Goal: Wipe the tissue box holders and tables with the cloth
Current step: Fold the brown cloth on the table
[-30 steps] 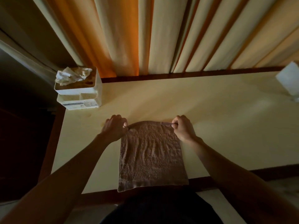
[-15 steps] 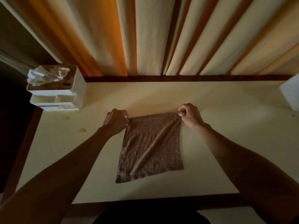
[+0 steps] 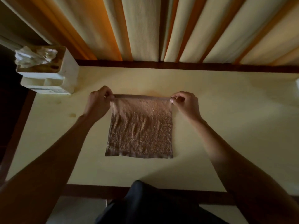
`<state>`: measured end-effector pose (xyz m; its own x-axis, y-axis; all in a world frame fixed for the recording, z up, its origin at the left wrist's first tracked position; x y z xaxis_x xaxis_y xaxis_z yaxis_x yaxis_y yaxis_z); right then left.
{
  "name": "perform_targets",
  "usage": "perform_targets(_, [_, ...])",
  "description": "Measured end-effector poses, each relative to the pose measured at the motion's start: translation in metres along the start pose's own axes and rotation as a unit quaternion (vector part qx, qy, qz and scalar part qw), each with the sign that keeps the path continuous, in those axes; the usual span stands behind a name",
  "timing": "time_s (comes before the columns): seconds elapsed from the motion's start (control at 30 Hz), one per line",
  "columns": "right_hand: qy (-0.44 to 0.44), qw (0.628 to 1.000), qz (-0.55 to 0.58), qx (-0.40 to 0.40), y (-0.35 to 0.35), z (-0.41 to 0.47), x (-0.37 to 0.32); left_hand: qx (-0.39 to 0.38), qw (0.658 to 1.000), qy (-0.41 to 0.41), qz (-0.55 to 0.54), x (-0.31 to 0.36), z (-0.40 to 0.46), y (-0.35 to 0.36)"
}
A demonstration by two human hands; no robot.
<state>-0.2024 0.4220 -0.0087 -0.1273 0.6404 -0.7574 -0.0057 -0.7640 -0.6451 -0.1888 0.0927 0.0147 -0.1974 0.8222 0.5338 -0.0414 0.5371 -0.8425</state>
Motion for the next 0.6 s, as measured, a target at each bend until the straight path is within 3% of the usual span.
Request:
perform_targets(0.2, [0.051,0.991,0.110,0.048,-0.016,-0.069,-0.012,0.050,0.993,0.077,-0.068,0.001,-0.056,-0.022])
perform_targets(0.37, [0.094,0.989,0.108,0.041,-0.004,-0.133,-0.006,0.043,0.985,0.087,-0.141,-0.020,-0.110,-0.017])
perform_targets(0.5, [0.177,0.961,0.207,0.050,0.008,-0.173,-0.003,0.000,0.968,-0.031,-0.250,-0.063,-0.134,0.004])
perform_targets(0.6, [0.272,0.894,0.345,0.089,0.023,-0.197,0.001,-0.068,0.887,-0.155,-0.429,-0.087,-0.149,0.029])
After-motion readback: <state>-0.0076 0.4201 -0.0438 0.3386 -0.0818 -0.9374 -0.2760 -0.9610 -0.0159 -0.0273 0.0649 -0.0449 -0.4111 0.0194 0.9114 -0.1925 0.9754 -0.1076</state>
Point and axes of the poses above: each hand's wrist, its own z-axis towards the middle knuckle, its own y-axis out of the palm, x = y × z, the point moved 10 cm from there along z, towards the middle knuckle, and after that the axes turned 7 degrees about -y, right-handed, at the moved point
